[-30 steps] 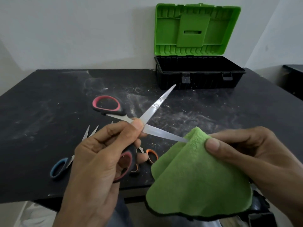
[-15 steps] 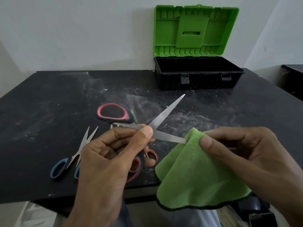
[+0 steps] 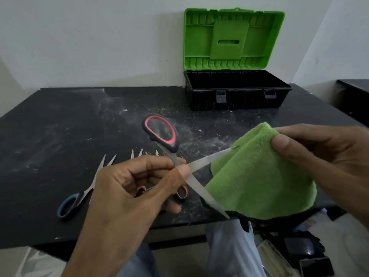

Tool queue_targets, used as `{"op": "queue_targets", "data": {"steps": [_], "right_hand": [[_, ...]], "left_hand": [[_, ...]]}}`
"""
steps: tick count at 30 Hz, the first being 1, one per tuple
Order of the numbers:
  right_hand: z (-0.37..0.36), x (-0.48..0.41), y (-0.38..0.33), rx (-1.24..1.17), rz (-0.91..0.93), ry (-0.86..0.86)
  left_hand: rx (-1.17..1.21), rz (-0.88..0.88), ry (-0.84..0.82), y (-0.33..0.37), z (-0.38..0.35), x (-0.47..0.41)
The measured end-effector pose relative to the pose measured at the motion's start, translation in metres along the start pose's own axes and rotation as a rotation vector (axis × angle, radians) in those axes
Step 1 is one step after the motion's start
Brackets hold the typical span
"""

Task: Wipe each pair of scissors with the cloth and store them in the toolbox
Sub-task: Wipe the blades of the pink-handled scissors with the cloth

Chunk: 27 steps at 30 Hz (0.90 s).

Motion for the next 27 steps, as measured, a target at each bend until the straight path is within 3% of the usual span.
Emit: {"op": "queue_targets", "data": {"steps": [8,12,18,27], "right_hand": [[0.002,-0.006,0.005,0.07,0.042,-0.125],[-0.009,-0.007,0.0,0.138,0.068,-0.248],[-0.042,-0.005,-0.01,0.045,0.022,-0.46],[-0.051,0.002,0.001,-0.073,-0.168,-0.542]], "left_hand": [[-0.191,-0.116,-0.135,0.017,-0.004,0.001],[-0.218,-0.1,-0.224,0.017,-0.013,0.002],[-0.172,-0.095,-0.263,0.018,-0.023,0.002],[-0.056,0.123,-0.311,-0.007,-0.017,0.003]]}}
Point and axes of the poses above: each hand's wrist, its own x-axis away from the middle knuckle, its own z-axis out of the back of the hand, y = z × x, the point moved 6 cm from there along -x, towards the middle knuckle, and after that the axes turned 3 degrees about -x, right-handed, at the moved point
